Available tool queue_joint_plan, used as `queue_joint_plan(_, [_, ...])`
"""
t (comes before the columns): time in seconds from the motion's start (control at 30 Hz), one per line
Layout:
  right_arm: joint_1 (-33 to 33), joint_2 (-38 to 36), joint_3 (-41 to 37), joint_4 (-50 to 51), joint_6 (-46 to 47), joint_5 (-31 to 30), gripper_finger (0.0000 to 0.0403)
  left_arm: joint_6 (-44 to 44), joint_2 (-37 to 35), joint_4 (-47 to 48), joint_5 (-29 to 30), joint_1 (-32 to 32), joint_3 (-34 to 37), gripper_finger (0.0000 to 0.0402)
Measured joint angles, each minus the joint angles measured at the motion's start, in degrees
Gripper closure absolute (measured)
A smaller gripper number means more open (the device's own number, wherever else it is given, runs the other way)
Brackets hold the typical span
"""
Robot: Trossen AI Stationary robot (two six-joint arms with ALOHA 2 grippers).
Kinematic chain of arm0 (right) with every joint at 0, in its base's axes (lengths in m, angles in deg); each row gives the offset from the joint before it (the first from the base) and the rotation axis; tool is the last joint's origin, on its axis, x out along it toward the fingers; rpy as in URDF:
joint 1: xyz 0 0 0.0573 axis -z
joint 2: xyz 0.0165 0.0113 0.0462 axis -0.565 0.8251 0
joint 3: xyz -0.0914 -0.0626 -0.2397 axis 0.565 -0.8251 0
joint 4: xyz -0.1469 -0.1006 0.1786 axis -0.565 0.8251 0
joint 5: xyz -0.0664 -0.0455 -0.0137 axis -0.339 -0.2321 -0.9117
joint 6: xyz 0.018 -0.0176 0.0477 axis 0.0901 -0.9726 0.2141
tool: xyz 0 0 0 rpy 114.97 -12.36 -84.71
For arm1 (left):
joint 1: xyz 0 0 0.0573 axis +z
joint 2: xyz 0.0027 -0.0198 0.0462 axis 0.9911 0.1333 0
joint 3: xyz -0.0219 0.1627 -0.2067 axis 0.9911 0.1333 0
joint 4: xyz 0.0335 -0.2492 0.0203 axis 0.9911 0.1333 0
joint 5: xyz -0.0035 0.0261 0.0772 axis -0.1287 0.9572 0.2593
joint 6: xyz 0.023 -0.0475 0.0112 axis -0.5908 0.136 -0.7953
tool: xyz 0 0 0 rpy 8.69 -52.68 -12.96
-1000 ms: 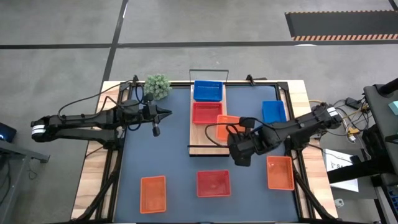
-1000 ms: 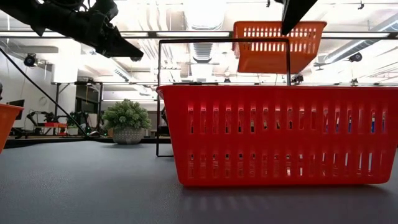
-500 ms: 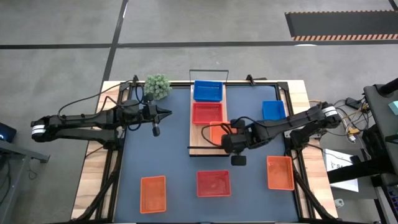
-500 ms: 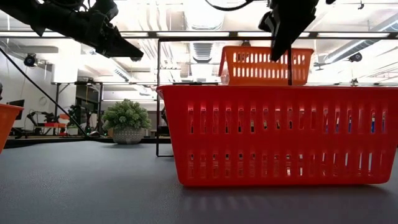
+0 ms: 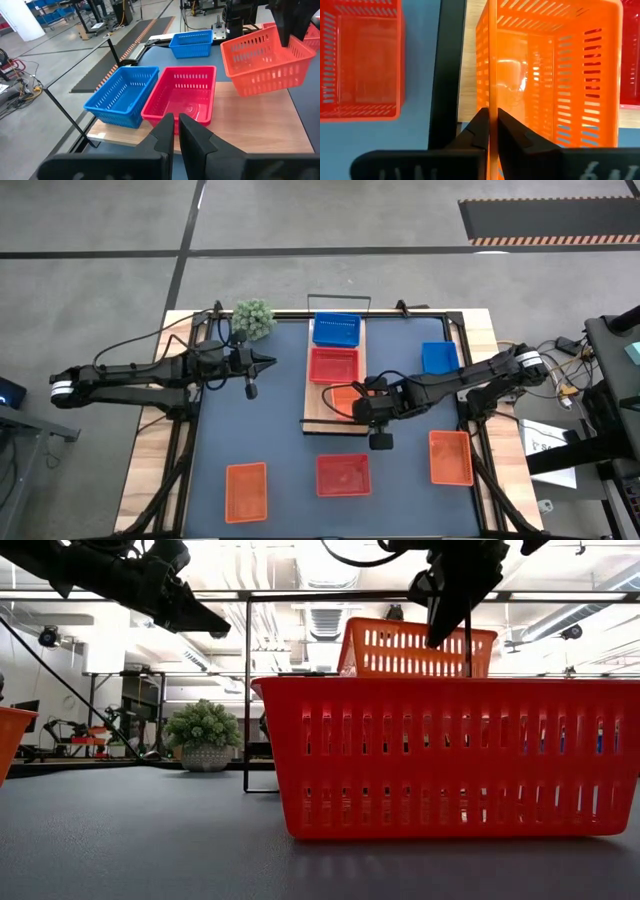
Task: Stack baskets on shelf by color
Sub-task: Put the top right orange bin on the shelf
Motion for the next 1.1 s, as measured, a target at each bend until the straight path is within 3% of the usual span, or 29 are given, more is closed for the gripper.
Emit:
queue_joint_plan(0.47, [1.26,-0.21,4.22,0.01,0.13,0.52,0.0288,0.03,0.01,0.00,-0.02,-0.01,0.00,0.0392])
queue_joint_plan(0.6, [1.13,-0.60,8.51,6.87,0.99,0.56,0.0280,0.04,0.03,0.00,-0.02,-0.01,0.00,0.0392])
queue_joint_plan(0.7, [1.59,-1.08,10.85,18.19,5.37,-0.26,0.0290,0.07,0.03,0.00,-0.02,-0.01,0.00,0.0392])
queue_joint_plan(0.83, [5.16,-2.04,8.68,27.98,11.88,-1.46,0.0338,0.04,0.03,0.00,-0.02,-0.01,0.00,0.0392])
queue_joint_plan(0.93, [7.70,-2.89,3.88,27.91,13.22,-1.57,0.0383,0.04,0.03,0.00,-0.02,-0.01,0.00,0.0392])
queue_joint_plan(1.1, [11.81,-3.39,-4.55,22.07,13.47,-1.22,0.0393,0.07,0.03,0.24,-0.02,-0.01,0.00,0.0392])
